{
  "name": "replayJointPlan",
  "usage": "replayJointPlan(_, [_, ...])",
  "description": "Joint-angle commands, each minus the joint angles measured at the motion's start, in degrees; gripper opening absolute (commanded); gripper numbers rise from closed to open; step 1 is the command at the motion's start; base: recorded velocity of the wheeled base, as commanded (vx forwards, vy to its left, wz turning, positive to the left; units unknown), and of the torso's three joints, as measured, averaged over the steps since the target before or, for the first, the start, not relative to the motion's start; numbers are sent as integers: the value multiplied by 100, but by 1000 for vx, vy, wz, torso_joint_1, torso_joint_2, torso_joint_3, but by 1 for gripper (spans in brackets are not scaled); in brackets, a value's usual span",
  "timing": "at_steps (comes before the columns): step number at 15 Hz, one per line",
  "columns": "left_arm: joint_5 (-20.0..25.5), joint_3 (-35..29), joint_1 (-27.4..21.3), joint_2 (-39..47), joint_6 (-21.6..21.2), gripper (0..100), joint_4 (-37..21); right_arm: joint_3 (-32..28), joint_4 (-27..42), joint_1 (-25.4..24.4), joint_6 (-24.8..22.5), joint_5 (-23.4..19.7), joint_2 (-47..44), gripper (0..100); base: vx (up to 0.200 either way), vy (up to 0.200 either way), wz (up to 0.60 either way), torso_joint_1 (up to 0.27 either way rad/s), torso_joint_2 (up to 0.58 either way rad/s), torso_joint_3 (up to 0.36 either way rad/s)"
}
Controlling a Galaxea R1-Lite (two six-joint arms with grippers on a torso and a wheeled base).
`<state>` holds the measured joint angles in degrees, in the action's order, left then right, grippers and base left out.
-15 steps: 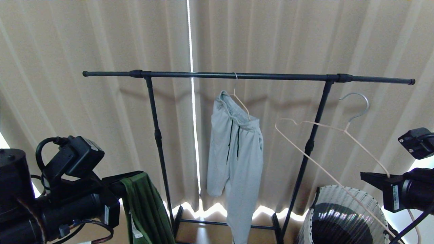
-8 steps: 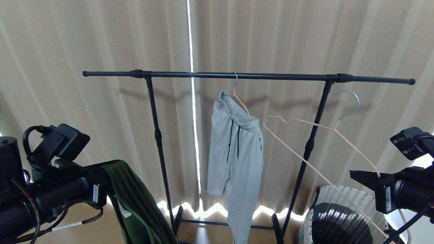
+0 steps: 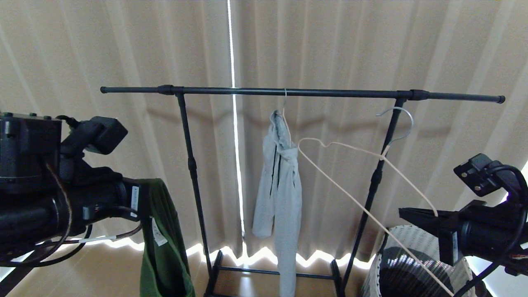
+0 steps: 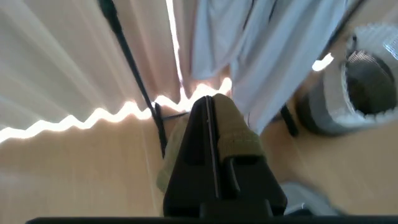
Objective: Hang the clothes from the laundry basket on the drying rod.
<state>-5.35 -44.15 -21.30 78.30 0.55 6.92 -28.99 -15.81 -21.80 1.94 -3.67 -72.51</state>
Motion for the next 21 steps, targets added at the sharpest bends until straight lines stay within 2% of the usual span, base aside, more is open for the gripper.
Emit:
replayJointPlan(1, [-449, -375, -419, 493, 86, 0, 2, -19, -1, -475, 254, -20, -53, 0, 0, 0, 0, 0, 0, 0])
replayJointPlan(2, [-607, -489, -516, 607, 147, 0, 11, -37, -1, -694, 413, -11, -53, 0, 0, 0, 0, 0, 0, 0])
replayJointPlan(3, [-994, -726, -595, 818, 253, 0, 2, -45, -10, -984, 650, -11, -53, 0, 0, 0, 0, 0, 0, 0])
replayJointPlan(6, [-1398, -1007, -612, 1205, 604, 0, 19, -1, -229, -1477, 738, -11, -176, 0, 0, 0, 0, 0, 0, 0])
replayJointPlan(8, [-1451, -981, -612, 1205, 613, 0, 19, 34, -590, -1485, 711, -20, -185, 0, 0, 0, 0, 0, 0, 0])
replayJointPlan(10, [-1460, -1034, -612, 1205, 613, 0, 37, 42, -607, -1573, 729, -20, -360, 0, 0, 0, 0, 0, 0, 0])
replayJointPlan(18, [-1855, -1271, -604, 1539, 982, 0, 213, 69, -862, -2681, 826, -20, -659, 0, 0, 0, 0, 0, 0, 0])
replayJointPlan(21, [-1855, -1271, -612, 1530, 973, 0, 222, 16, -959, -2742, 826, -20, -817, 0, 0, 0, 0, 0, 0, 0])
